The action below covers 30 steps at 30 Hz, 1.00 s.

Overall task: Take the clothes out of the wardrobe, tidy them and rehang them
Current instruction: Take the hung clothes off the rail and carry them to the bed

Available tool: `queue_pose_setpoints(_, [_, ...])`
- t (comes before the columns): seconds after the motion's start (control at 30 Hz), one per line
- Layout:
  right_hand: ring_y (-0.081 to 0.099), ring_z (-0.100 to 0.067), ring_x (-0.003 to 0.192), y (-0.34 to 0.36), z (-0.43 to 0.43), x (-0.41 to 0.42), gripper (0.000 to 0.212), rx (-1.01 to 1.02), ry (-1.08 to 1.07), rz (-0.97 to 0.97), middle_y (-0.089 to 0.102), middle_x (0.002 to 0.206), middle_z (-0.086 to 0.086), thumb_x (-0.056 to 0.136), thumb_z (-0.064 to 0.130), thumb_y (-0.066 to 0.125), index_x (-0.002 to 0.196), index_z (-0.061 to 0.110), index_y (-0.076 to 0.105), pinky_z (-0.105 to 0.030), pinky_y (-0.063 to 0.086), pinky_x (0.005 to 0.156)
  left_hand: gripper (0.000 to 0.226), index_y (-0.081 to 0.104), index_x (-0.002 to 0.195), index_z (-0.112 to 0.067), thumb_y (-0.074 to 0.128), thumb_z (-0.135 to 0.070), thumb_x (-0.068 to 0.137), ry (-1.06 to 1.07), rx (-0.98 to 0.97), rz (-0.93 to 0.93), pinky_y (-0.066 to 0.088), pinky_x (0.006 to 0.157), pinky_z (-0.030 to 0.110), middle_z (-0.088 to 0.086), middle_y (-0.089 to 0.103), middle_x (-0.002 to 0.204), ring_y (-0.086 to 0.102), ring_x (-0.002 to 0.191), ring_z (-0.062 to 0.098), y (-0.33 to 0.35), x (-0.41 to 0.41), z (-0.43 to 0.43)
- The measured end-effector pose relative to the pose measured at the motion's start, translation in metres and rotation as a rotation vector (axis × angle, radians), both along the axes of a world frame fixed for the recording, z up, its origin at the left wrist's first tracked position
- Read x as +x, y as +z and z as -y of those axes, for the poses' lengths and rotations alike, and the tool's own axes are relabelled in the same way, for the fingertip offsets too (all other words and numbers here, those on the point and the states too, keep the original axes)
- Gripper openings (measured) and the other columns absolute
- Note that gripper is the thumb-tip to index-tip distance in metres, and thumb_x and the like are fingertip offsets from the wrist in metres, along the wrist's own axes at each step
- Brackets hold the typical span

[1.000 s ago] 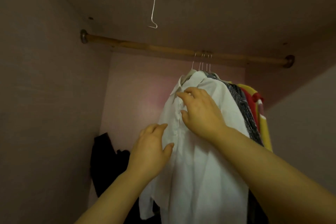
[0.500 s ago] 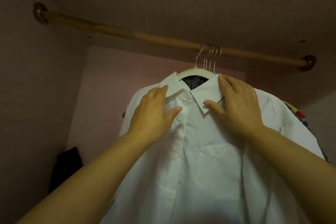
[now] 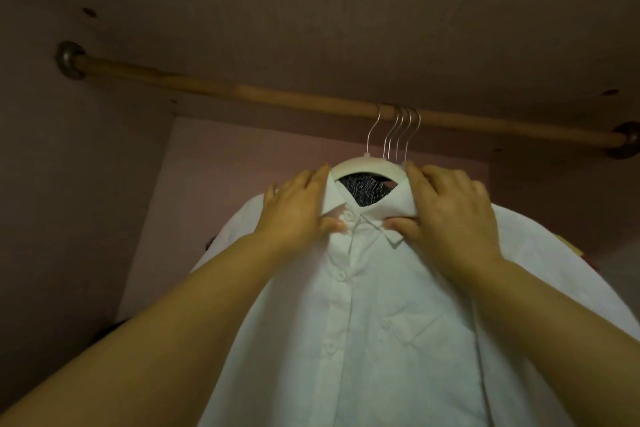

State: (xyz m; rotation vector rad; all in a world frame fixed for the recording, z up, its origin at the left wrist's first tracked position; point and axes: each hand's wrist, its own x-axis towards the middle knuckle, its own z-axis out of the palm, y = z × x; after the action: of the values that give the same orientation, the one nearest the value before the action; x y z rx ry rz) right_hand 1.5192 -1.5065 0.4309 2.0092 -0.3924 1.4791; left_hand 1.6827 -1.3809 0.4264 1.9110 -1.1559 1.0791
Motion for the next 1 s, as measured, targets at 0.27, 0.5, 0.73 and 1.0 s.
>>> queue_pose_setpoints(0.27, [0.057,-0.040,0.093,0.019,-0.010,-0.001,0.074,-0.106,0.138,0.074,0.064,0.109,-0.020,0.068,0.045,0.076,0.125,0.001,0.057,-0.042,0.042,0.075,0.092,0.014,0.148,-0.028,0.055,-0.065,0.075,-0.043,-0.098,0.078,0.015,0.108,0.042,0.002,0.027,0.151,0.023,0.136,0.022,0.003,0.001,-0.028])
queue_pose_setpoints(0.5, [0.055,-0.043,0.097,0.023,-0.049,0.009,0.071,-0.184,0.255,0.102,0.062,0.114,-0.020,0.073,0.045,0.073,0.129,0.005,0.054,-0.045,0.043,0.080,0.055,0.031,0.144,-0.030,0.028,-0.053,0.094,-0.095,-0.260,0.059,0.016,0.111,0.044,-0.001,0.038,0.146,0.031,0.134,0.021,-0.006,-0.010,-0.094])
queue_pose_setpoints(0.73, [0.061,-0.039,0.085,-0.039,-0.097,0.026,0.069,-0.194,0.528,0.036,0.066,0.103,-0.019,0.071,0.047,0.073,0.122,0.002,0.060,-0.042,0.047,0.074,0.057,0.025,0.143,-0.038,0.046,-0.046,0.091,0.133,-0.160,0.005,0.013,0.114,0.050,-0.003,0.040,0.143,0.035,0.131,0.019,-0.075,-0.016,-0.176])
queue_pose_setpoints(1.0, [0.065,-0.035,0.078,-0.146,-0.158,0.052,0.067,-0.114,0.865,-0.187,0.068,0.097,-0.016,0.068,0.049,0.063,0.116,0.002,0.064,-0.041,0.052,0.068,0.074,0.016,0.127,-0.057,0.069,-0.043,0.077,0.349,-0.154,-0.133,0.031,0.084,0.023,-0.009,0.043,0.108,0.038,0.098,0.010,-0.201,-0.053,-0.273])
